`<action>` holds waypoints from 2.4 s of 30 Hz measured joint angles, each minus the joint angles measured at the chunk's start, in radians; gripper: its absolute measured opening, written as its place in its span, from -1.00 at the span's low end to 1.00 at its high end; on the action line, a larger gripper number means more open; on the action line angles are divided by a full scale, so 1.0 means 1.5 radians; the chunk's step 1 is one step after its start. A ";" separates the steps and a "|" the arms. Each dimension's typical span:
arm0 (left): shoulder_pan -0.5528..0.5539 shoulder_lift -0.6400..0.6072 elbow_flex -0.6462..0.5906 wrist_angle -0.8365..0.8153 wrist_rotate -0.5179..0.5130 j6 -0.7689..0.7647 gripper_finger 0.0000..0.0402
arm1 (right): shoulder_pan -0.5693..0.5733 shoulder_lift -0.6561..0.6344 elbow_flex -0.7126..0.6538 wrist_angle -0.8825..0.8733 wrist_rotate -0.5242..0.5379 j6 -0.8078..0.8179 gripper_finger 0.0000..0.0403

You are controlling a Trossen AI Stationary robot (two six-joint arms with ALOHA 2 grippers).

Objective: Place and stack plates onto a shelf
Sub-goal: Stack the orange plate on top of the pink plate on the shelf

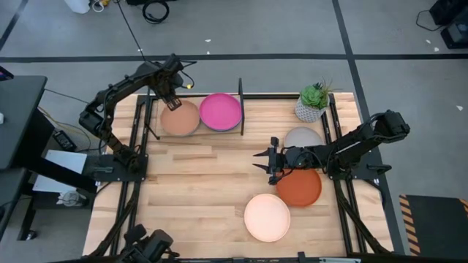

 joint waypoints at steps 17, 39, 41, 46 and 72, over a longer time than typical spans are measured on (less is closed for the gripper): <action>-0.364 -0.010 -0.016 0.069 0.243 0.047 -0.26 | -0.001 0.000 0.000 -0.029 0.031 0.026 -0.21; -0.740 -0.020 -0.259 0.504 0.169 -0.114 -0.30 | 0.208 0.000 0.314 -0.854 0.057 0.461 -0.28; -0.765 -0.028 -0.273 0.510 0.139 -0.133 -0.30 | 0.246 0.002 0.324 -0.861 0.058 0.513 -0.28; -0.827 -0.053 -0.280 0.519 0.079 -0.167 -0.30 | 0.335 0.057 0.348 -0.888 0.036 0.608 -0.28; -0.935 -0.202 -0.279 0.505 -0.037 -0.348 -0.30 | 0.500 0.358 0.515 -1.212 -0.064 0.784 -0.31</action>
